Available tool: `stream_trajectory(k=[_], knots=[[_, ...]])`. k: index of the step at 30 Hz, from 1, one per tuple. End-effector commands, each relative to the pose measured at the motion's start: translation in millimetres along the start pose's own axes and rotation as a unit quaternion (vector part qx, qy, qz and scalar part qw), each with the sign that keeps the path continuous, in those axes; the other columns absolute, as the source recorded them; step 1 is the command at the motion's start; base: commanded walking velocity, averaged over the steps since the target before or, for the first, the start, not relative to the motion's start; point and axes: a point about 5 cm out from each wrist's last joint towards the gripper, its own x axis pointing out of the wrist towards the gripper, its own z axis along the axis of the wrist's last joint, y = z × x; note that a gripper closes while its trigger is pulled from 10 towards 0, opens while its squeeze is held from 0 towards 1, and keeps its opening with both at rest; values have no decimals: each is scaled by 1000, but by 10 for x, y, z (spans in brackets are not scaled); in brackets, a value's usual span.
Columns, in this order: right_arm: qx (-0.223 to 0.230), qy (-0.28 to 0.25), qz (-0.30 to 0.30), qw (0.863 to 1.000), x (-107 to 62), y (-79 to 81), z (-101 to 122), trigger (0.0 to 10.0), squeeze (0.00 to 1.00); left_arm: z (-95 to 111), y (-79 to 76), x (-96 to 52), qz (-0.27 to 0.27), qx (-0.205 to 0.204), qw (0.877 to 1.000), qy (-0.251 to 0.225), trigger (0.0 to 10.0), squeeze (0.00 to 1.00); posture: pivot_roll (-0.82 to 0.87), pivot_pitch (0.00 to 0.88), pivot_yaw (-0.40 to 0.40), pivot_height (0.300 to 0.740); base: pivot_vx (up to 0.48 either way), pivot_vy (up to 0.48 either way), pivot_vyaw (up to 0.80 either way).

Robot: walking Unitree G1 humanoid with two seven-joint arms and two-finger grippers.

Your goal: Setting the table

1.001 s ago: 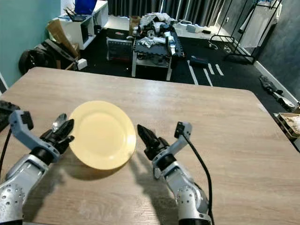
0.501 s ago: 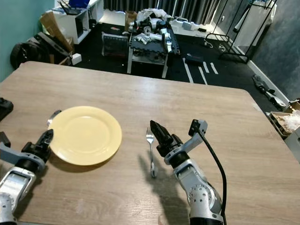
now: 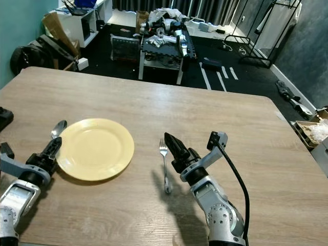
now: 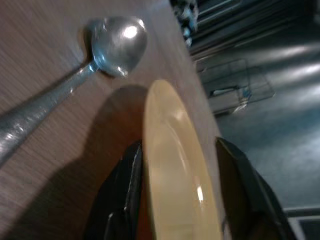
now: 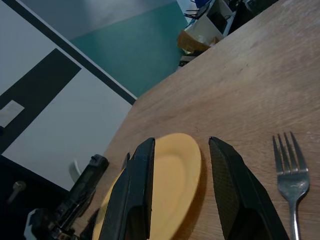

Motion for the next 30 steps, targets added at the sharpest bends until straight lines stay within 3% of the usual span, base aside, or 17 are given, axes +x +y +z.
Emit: stream_trajectory(k=[1, 2, 3, 5, 6, 7, 8, 9, 19, 20, 22, 29, 30], knots=[[1, 1, -9, 1000, -39, -22, -23, 10000, 0, -98, -2, -6, 8, 11, 999, 35, 10000, 1000, 118, 124, 7, 740, 0, 0, 0], [1, 1, -8, 1000, -40, -19, -28, 10000, 0, -144, -21, -33, 6, 17, 999, 49, 10000, 941, 120, 123, 15, 740, 0, 0, 0], [1, 0, -8, 1000, -42, -17, -32, 10000, 0, -194, -40, -59, 4, 22, 998, 64, 10000, 761, 122, 122, 18, 740, 0, 0, 0], [2, 0, -8, 1000, -43, -16, -35, 10000, 0, -227, -53, -76, 3, 26, 997, 74, 10000, 761, 122, 122, 18, 740, 0, 0, 0], [2, 0, -9, 1000, -48, -19, -40, 10000, 0, -272, -80, -109, 1, 32, 996, 86, 10000, 290, 127, 120, 24, 740, 0, 0, 0], [2, 0, -9, 1000, -48, -19, -40, 10000, 0, -272, -80, -109, 1, 32, 996, 86, 10000, 290, 127, 120, 24, 740, 0, 0, 0], [2, 0, -10, 1000, -52, -21, -45, 10000, 0, -312, -103, -141, 0, 40, 995, 97, 10000, 51, 128, 119, 27, 740, 0, 0, 0], [2, -1, -10, 1000, -55, -21, -51, 10000, 0, -344, -121, -187, 1, 46, 993, 107, 10000, 0, 130, 119, 35, 740, 0, 0, 0], [2, -2, -11, 1000, -63, -25, -60, 10000, 0, -432, -156, -474, 13, 66, 988, 136, 10000, 0, 142, 118, 37, 740, 0, 0, 0], [2, -1, -11, 1000, -63, -29, -62, 10000, 0, -447, -190, -563, 12, 80, 987, 140, 10000, 0, 142, 118, 37, 740, 0, 0, 0], [2, -1, -11, 1000, -63, -29, -62, 10000, 0, -447, -190, -563, 12, 80, 987, 140, 10000, 0, 142, 118, 37, 740, 0, 0, 0], [-2, -1, -9, 1000, -55, -28, -60, 10000, 0, -450, -343, -749, 7, 182, 972, 151, 10000, 0, 164, 123, 30, 740, 0, 0, 0], [-4, 1, -10, 1000, -57, -28, -58, 10000, 0, -445, -395, -767, 0, 228, 961, 159, 10000, 0, 165, 124, 29, 740, 0, 0, 0]])
